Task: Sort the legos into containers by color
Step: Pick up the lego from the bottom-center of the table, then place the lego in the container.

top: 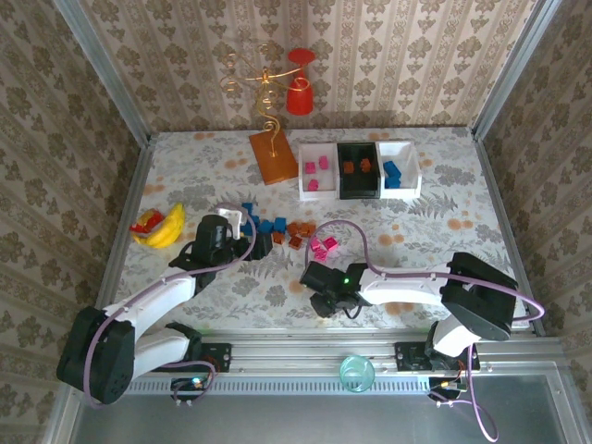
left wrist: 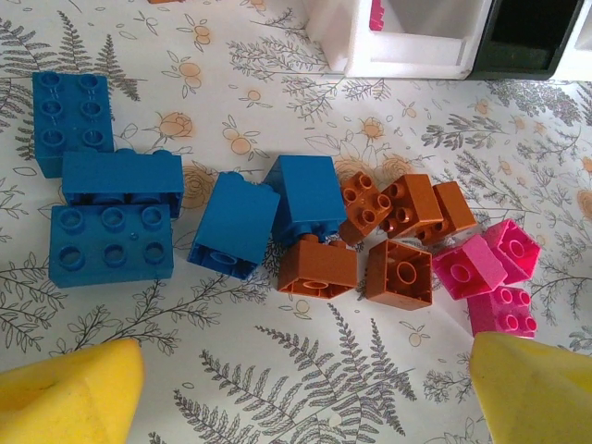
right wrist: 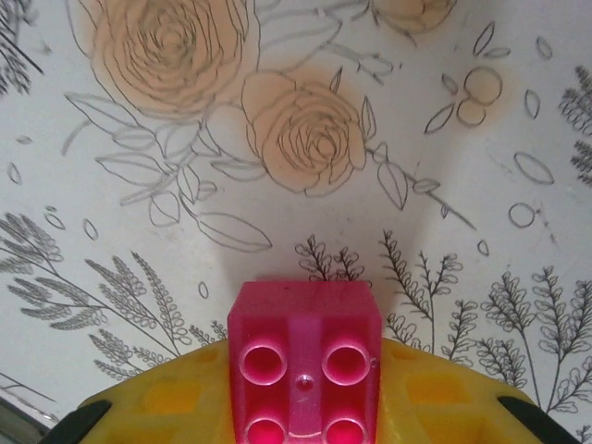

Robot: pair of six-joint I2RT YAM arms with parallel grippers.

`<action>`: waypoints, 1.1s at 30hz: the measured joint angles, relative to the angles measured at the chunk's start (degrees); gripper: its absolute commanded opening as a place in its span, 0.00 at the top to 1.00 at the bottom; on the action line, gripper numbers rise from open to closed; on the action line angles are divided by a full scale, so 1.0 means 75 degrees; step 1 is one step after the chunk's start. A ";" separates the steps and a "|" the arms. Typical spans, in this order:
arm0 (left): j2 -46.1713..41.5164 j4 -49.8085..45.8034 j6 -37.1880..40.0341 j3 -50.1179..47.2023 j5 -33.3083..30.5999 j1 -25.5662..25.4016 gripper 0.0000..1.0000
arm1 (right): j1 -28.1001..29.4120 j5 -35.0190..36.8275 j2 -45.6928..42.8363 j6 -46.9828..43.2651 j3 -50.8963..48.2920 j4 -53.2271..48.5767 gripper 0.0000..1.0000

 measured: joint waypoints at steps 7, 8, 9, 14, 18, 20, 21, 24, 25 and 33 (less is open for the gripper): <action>-0.0015 0.0006 -0.0023 0.0000 0.0015 0.0000 0.08 | -0.1708 -0.0198 -0.1122 -0.0323 0.0093 0.0883 0.70; -0.0023 0.0009 -0.0023 0.0000 0.0015 0.0000 0.08 | -0.2028 -0.0224 -0.1209 -0.0391 0.0210 0.1055 0.70; -0.0029 0.0015 -0.0023 0.0000 0.0017 0.0017 0.08 | -0.2291 -0.0245 -0.1221 -0.0431 0.0358 0.1212 0.70; -0.0149 0.0003 -0.0029 0.0000 0.0012 0.0251 0.08 | -0.3681 -0.0522 -0.0294 -0.0478 0.1868 0.2154 0.70; -0.0420 -0.0050 -0.0029 -0.0012 0.0015 0.0251 0.08 | -0.4334 -0.0624 0.1172 -0.0481 0.3325 0.2451 0.69; -0.0595 -0.0061 -0.0058 -0.0070 0.0015 0.0265 0.08 | -0.4520 -0.0615 0.1993 -0.0478 0.4103 0.2451 0.68; -0.0676 -0.0087 -0.0073 -0.0093 0.0017 0.0294 0.08 | -0.4584 -0.0615 0.2366 -0.0478 0.4447 0.2436 0.67; -0.0833 -0.0198 -0.0108 -0.0096 0.0015 0.0323 0.08 | -0.4739 -0.0612 0.3424 -0.0484 0.5511 0.2244 0.62; -0.0877 -0.0224 -0.0108 -0.0096 0.0015 0.0344 0.08 | -0.4774 -0.0609 0.3716 -0.0495 0.5843 0.2151 0.59; -0.1035 -0.0510 -0.0108 -0.0099 -0.0105 0.0522 0.07 | -0.4832 -0.0338 0.4304 -0.0944 0.7038 0.1428 0.40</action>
